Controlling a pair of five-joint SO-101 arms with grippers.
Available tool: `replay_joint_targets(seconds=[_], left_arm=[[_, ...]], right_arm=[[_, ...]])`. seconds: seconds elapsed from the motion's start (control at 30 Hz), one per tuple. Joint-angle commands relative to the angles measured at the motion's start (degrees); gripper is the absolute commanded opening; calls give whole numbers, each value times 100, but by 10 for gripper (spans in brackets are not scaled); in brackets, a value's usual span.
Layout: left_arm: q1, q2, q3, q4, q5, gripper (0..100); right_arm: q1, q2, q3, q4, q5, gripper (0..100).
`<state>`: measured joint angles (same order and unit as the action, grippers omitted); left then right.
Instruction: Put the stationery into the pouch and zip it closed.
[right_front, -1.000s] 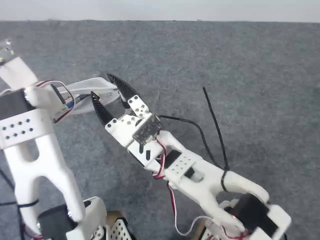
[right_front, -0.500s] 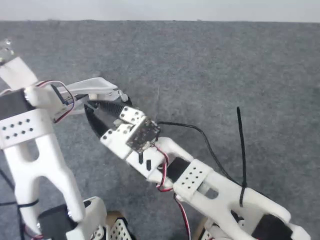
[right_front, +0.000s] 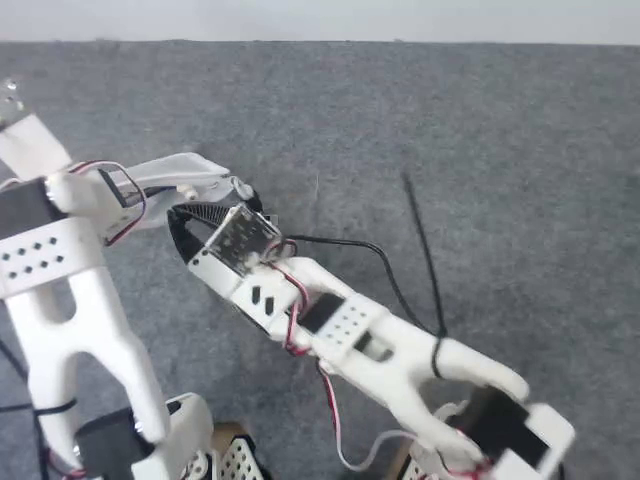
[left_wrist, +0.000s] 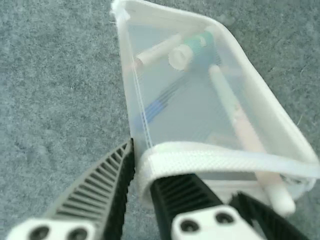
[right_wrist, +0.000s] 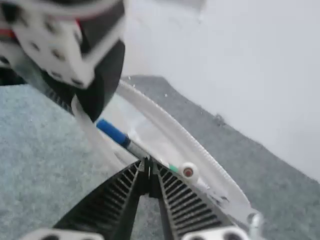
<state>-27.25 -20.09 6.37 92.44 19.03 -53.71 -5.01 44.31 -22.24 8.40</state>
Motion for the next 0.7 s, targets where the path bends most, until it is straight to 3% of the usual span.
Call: replay_joint_targets(seconds=[0.0,0.3,0.4,0.5,0.67], left_arm=[[9,-35,-57,-141,70,11],[9,-35,-57,-141,70,11],[9,-35,-57,-141,70,11],[9,-35,-57,-141,70,11],[26,-35,-57,-141,70,11]], right_arm=[[84,-13,-255,75,18,6],[92,-1956,369,884,9,6],[101,-2475,413,1297,-299,6],[101,-2712,413,1604,-686,6],[154,-2580,387,1552,-712,7]])
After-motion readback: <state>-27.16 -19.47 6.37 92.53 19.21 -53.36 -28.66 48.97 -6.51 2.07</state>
